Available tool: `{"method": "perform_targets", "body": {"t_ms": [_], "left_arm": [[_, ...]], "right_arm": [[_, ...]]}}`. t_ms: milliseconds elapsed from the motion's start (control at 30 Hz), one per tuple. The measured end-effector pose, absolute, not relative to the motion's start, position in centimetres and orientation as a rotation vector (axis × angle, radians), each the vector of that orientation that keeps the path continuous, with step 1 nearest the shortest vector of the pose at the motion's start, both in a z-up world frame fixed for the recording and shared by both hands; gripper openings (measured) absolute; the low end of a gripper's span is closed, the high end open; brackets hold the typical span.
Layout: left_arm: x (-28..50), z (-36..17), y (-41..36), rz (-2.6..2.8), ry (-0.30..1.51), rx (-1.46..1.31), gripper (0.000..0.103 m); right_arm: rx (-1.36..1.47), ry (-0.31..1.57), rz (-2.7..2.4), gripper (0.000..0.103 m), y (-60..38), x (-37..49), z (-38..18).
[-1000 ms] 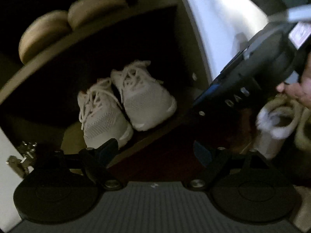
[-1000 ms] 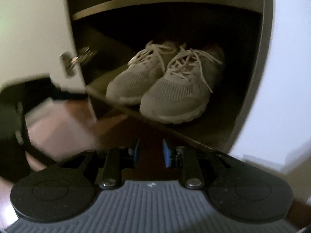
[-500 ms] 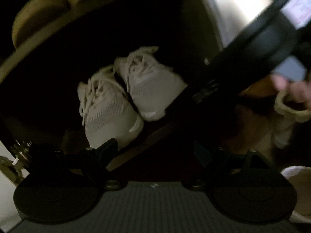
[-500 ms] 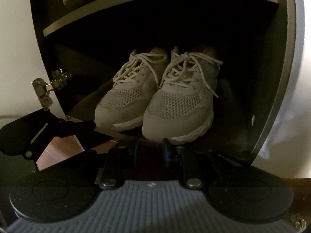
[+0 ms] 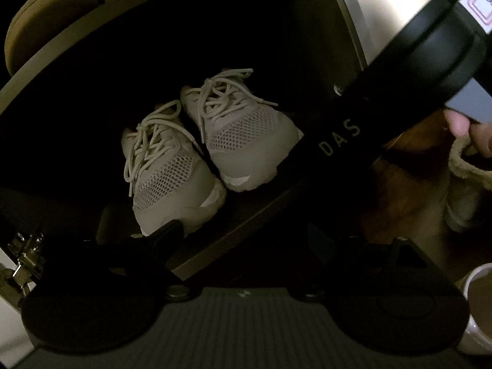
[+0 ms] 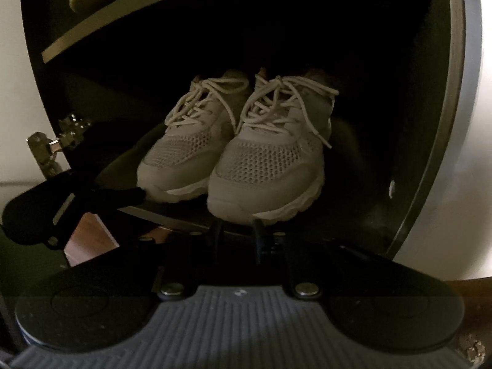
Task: Organize scattered shoes
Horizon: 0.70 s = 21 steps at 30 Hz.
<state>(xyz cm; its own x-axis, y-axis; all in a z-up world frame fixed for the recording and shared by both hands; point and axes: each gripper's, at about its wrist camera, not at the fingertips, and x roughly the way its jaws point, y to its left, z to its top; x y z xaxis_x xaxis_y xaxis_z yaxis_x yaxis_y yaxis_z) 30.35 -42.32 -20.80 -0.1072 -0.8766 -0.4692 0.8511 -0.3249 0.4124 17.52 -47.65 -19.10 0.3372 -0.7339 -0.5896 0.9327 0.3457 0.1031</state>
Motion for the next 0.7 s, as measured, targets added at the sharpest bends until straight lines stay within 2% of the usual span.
{"method": "perform_targets", "body": {"t_ms": [100, 200, 367, 500, 600, 700], "left_arm": [[30.9, -20.5, -40.9, -1.725, 0.007, 0.742, 0.089], [30.9, -19.9, -37.9, -1.703, 0.055, 0.739, 0.089], [30.6, -18.5, -30.7, -1.688, 0.126, 0.751, 0.089], [30.2, -17.7, -26.1, -1.673, 0.237, 0.735, 0.089], [29.7, -16.1, -23.8, -1.655, 0.209, 0.726, 0.089], [29.4, -12.7, -23.7, -1.630, 0.091, 0.678, 0.089]], "right_arm": [[0.460, 0.475, -1.127, 0.018, -46.7, 16.6, -18.7], [0.442, 0.524, -1.097, 0.026, -45.6, 15.8, -18.7], [0.378, 0.713, -0.960, 0.032, -43.0, 14.2, -19.1], [0.459, 0.806, -0.819, 0.044, -40.9, 13.1, -18.7], [0.456, 0.855, -0.749, 0.044, -38.6, 13.5, -17.8], [0.236, 0.761, -0.835, 0.037, -36.0, 13.8, -13.8]]}}
